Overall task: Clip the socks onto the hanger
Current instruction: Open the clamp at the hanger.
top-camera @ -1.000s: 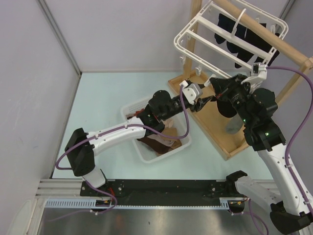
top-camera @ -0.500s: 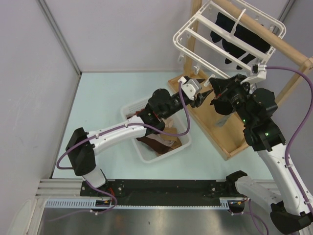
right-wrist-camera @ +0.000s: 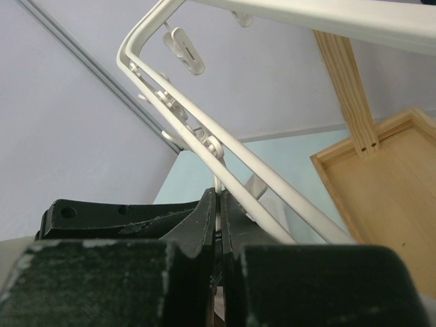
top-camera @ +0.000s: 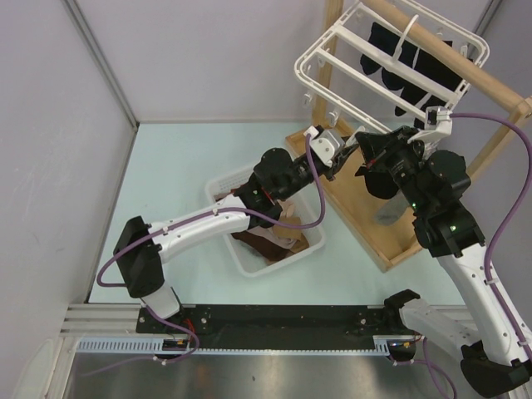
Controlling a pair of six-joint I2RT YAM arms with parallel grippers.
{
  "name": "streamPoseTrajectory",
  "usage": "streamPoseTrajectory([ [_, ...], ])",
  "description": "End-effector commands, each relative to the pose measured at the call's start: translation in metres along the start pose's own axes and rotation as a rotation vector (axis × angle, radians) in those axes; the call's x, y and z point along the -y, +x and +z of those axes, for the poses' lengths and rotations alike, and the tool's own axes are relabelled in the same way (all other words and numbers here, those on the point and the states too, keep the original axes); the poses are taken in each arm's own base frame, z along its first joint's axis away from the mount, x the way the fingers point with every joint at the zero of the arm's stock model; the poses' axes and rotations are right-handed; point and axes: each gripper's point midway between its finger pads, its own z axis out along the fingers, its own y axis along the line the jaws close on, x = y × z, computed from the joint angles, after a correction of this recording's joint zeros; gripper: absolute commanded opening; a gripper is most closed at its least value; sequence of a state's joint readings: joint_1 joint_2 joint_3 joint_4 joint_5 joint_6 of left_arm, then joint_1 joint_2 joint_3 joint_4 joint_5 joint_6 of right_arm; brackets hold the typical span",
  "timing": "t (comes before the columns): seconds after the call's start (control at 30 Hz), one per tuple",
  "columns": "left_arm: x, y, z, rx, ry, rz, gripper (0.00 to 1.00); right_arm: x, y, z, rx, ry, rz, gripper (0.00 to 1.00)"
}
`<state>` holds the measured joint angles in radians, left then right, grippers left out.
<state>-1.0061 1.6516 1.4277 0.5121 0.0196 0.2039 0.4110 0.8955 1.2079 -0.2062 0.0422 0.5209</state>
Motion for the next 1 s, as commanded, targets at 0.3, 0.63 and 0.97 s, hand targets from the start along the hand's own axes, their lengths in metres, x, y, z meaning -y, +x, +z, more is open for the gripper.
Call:
streamPoseTrajectory([
  [0.3,-0.005,-0.029,0.002,0.055,-0.018,-0.031,0.0,0.003,-0.01,-0.011,0.034,0.039,0.005,0.36],
  [0.63,0.001,-0.031,-0.001,0.058,0.009,-0.059,0.0,0.021,-0.006,-0.014,0.016,0.11,0.025,0.54],
  [0.97,0.012,-0.027,-0.002,0.06,0.061,-0.089,0.0,0.006,-0.017,-0.004,0.045,0.014,0.056,0.66],
])
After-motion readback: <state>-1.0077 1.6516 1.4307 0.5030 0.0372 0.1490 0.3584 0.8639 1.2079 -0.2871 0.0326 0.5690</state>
